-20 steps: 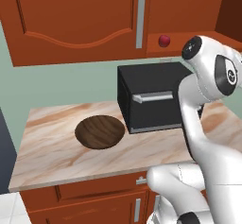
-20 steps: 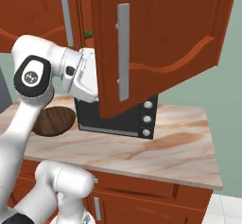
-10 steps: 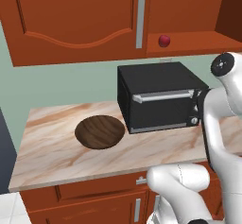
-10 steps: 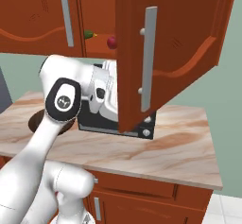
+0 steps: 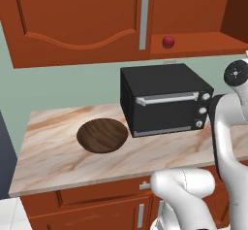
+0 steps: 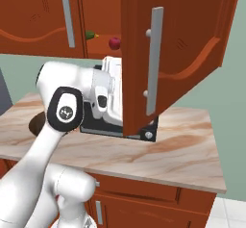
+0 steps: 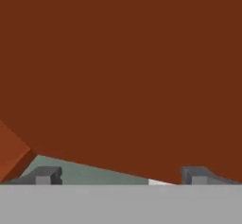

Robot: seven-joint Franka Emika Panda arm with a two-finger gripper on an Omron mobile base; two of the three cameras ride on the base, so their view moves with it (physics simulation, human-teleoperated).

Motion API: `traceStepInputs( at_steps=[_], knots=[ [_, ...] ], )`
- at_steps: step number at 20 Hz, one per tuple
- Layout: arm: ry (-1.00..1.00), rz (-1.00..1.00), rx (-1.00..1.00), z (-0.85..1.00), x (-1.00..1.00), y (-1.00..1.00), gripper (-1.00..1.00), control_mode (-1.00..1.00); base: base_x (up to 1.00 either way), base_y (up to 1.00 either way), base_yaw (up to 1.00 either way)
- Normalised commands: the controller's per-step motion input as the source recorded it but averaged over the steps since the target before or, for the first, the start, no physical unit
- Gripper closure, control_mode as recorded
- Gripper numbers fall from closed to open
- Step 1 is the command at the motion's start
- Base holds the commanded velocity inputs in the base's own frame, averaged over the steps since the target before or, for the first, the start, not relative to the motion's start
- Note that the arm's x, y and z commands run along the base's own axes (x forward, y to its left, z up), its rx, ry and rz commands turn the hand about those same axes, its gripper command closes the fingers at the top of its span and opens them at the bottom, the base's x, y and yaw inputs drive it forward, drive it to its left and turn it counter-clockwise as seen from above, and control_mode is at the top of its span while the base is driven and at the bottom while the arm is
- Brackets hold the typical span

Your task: Open the cabinet. Pick the orange and apple from the cabinet and place them into the bowl. Then close the cabinet.

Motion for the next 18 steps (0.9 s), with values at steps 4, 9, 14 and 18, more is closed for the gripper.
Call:
traceStepInputs(
  at_steps=[4, 9, 14, 18],
  knots=[
    [-0.31, 0.01, 0.00, 0.00, 0.00, -0.74, -1.00, -1.00, 0.00, 0.00, 0.00],
    [-0.25, 0.15, -0.02, 0.01, -0.29, 0.13, -1.00, -1.00, 0.00, 0.00, 0.00],
    [-0.07, 0.45, -0.19, 0.00, -0.16, 1.00, -1.00, -1.00, 0.00, 0.00, 0.00],
    [-0.15, 0.52, -0.20, 0.00, -0.02, 1.00, -1.00, -1.00, 0.00, 0.00, 0.00]
  ],
)
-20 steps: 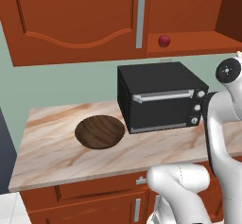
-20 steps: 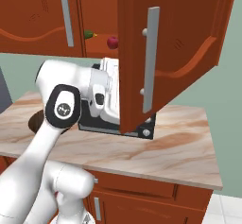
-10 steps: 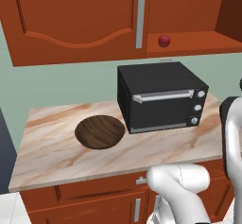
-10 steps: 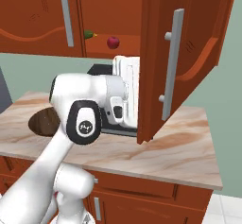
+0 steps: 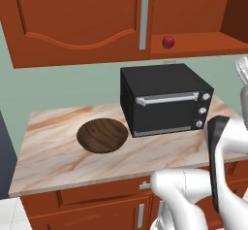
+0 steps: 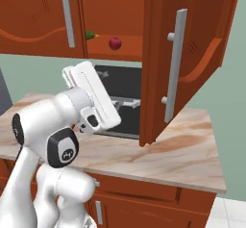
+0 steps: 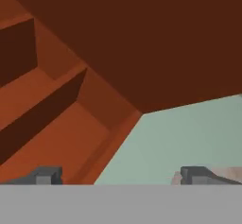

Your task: Open the cabinet. Pick the orange and apple from the cabinet and place them into the bowl. Then close the cabinet.

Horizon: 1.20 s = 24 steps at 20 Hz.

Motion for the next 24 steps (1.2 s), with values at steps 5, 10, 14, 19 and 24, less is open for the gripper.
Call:
traceStepInputs(
  at_steps=[5, 10, 14, 19, 24],
  knots=[
    [-0.10, 0.63, -0.18, 0.06, -0.01, 0.91, -1.00, -1.00, 0.00, 0.00, 0.00],
    [-0.01, 0.46, -0.21, 0.28, 0.00, 0.88, -1.00, -1.00, 0.00, 0.00, 0.00],
    [0.00, 0.16, -0.24, 0.29, 0.00, 0.84, -1.00, -1.00, 0.00, 0.00, 0.00],
    [-0.13, 0.00, -0.24, 0.35, 0.00, 0.71, -1.00, -1.00, 0.00, 0.00, 0.00],
    [-0.04, -0.13, -0.12, 0.12, 0.05, 0.44, -1.00, -1.00, 0.00, 0.00, 0.00]
  ],
)
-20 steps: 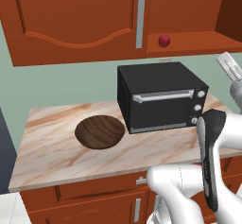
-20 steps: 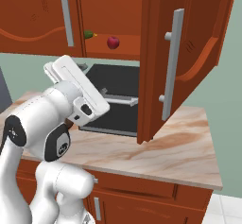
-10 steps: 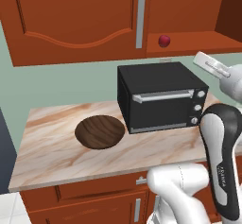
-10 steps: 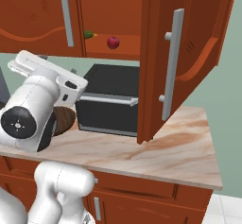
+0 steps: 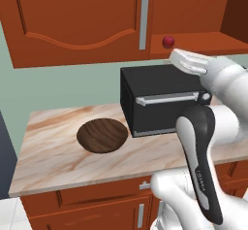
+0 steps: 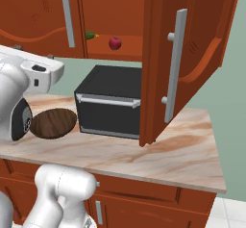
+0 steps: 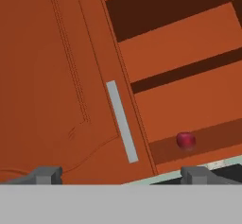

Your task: Open the cabinet. Pick the orange and apple from the cabinet and place them into the bowl. Then close the cabinet.

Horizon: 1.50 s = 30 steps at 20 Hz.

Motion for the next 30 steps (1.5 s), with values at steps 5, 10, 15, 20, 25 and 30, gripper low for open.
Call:
traceStepInputs(
  at_steps=[5, 10, 15, 20, 25, 30],
  knots=[
    [0.00, -0.12, -0.05, 0.01, 0.16, 0.27, -1.00, -1.00, 0.00, 0.00, 0.00],
    [0.00, -0.02, -0.02, 0.00, 0.33, 0.17, -1.00, -1.00, 0.00, 0.00, 0.00],
    [0.00, 0.00, -0.01, 0.00, 0.48, 0.05, -1.00, -1.00, 0.00, 0.00, 0.00],
    [0.00, 0.00, 0.00, 0.00, 0.52, 0.00, -1.00, -1.00, 0.00, 0.00, 0.00],
    [0.00, 0.00, 0.00, 0.00, 0.71, 0.00, -1.00, -1.00, 0.00, 0.00, 0.00],
    [0.00, 0.00, 0.00, 0.00, 0.78, 0.00, -1.00, -1.00, 0.00, 0.00, 0.00]
  ],
)
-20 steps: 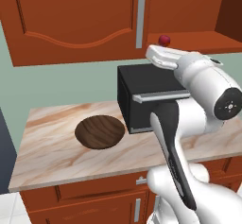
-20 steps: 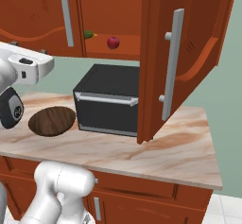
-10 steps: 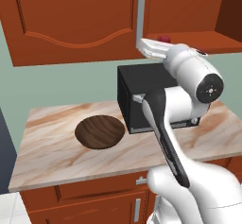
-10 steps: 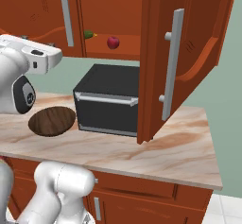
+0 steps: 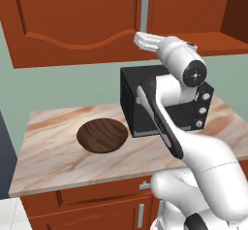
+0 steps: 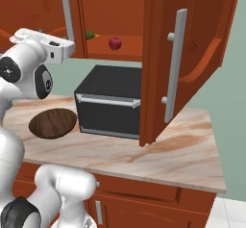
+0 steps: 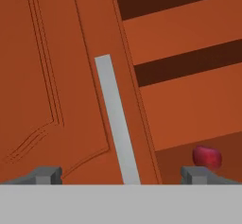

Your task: Open the cabinet. Pick the orange and apple from the cabinet and place them into the bowl. Then close the cabinet.

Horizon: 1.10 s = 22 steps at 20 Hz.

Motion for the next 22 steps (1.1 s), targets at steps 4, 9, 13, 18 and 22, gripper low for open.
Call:
traceStepInputs(
  at_steps=[4, 9, 13, 18, 22],
  knots=[
    [0.00, 0.00, 0.00, 0.00, 0.84, 0.00, -1.00, -1.00, 0.00, 0.00, 0.00],
    [0.00, 0.00, 0.00, -0.06, 0.92, 0.00, -1.00, -1.00, 0.00, 0.00, 0.00],
    [0.02, 0.00, 0.00, -0.09, 0.94, 0.00, -1.00, -1.00, 0.00, 0.00, 0.00],
    [0.01, -0.01, -0.05, -0.20, 1.00, 0.00, -1.00, -1.00, 0.00, 0.00, 0.00],
    [0.00, -0.07, -0.05, -0.13, 0.87, 0.02, -1.00, -1.00, 0.00, 0.00, 0.00]
  ],
)
